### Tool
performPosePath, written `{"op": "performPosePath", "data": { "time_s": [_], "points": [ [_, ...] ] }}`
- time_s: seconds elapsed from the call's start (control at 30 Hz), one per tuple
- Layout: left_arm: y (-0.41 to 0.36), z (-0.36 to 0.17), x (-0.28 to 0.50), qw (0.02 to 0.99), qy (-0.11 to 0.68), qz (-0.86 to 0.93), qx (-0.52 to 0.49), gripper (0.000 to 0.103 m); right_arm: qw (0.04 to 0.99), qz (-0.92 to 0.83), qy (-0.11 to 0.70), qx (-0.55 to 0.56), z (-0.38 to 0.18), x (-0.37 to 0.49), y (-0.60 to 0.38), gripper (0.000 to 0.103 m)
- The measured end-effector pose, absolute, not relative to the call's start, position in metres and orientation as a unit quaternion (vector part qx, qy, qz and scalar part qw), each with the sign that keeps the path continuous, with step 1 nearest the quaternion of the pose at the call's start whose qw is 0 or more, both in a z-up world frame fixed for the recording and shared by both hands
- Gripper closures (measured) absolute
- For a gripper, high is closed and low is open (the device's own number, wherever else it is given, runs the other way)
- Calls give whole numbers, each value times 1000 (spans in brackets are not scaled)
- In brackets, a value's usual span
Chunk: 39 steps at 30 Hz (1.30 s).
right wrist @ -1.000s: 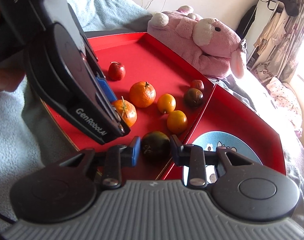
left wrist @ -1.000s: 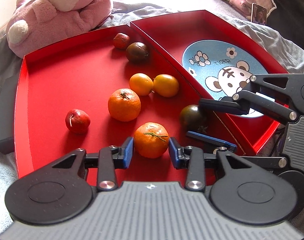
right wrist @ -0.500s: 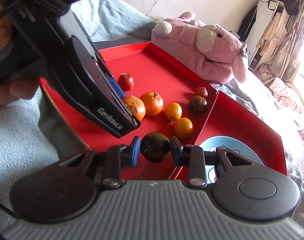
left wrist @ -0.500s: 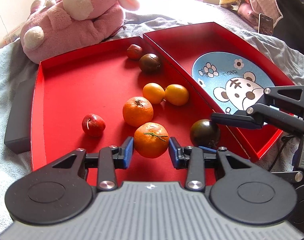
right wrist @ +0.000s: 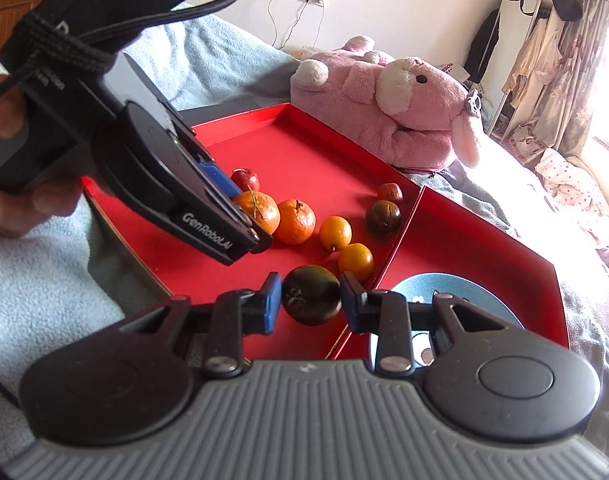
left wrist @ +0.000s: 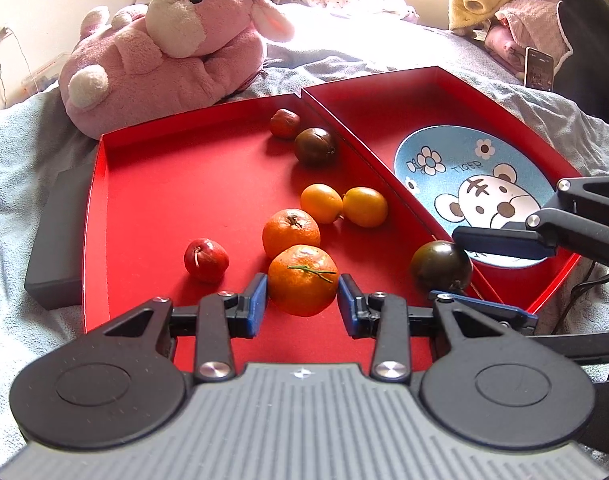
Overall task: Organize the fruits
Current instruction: 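Carry the dark tomato with the right tool onto the blue plate and open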
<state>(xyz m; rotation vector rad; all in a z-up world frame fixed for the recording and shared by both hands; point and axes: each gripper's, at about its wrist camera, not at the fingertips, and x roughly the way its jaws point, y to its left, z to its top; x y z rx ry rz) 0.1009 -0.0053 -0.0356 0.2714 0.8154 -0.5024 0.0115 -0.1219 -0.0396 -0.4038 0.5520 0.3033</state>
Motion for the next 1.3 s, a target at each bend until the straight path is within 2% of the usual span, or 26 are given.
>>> {"op": "performPosePath", "data": {
  "time_s": [0.7, 1.3],
  "points": [
    [-11, -38, 97, 882, 386, -227, 146, 59, 955, 80, 248, -144, -30, 15, -187, 68],
    [-12, -39, 96, 882, 386, -228, 147, 59, 941, -56, 329, -61, -56, 77, -276, 71]
  ]
}}
